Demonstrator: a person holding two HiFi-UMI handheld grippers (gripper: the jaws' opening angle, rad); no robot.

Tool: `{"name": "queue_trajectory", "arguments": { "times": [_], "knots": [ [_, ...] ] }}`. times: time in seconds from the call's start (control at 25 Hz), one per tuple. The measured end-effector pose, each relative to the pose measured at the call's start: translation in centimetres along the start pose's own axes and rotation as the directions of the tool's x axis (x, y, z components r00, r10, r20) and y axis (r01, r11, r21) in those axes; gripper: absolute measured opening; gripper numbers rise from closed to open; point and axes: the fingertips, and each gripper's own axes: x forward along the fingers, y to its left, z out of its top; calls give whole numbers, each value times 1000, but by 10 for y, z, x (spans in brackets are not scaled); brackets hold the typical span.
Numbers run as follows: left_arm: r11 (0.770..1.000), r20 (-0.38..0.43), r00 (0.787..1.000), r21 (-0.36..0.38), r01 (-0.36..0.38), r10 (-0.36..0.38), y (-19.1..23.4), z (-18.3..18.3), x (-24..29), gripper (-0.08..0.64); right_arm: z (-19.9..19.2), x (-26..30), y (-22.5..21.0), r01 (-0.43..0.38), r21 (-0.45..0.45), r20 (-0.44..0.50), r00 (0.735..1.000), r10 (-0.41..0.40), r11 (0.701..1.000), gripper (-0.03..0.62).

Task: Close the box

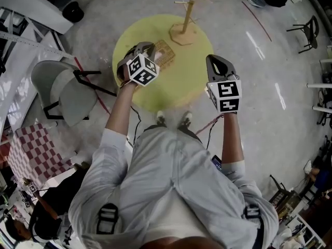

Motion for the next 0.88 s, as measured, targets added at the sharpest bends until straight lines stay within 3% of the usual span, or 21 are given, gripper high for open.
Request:
{"name": "queue_trajectory", "arguments": {
  "times": [0.24,0.44,0.6,0.72,0.88],
  "knots": [
    [999,112,993,4,-42,42,-9,58,-48,29,20,-34,-28,44,-40,67,997,-41,998,21],
    [999,227,973,-31,-42,48,-19,104,-85,29,37,-59,-46,76,-60,132,989,-68,995,21],
    [993,328,943,-115,-26,62,-18,132,-116,29,51,-78,-51,87,-69,184,980,-73,994,21],
    [980,420,904,-198,8,77,-14,148,-139,29,62,-90,-52,86,-49,230,971,-72,995,21],
    [965,469,875,-261,6,121,-9,153,-155,29,72,-103,-56,67,8,283,957,-67,998,21]
  ]
}}
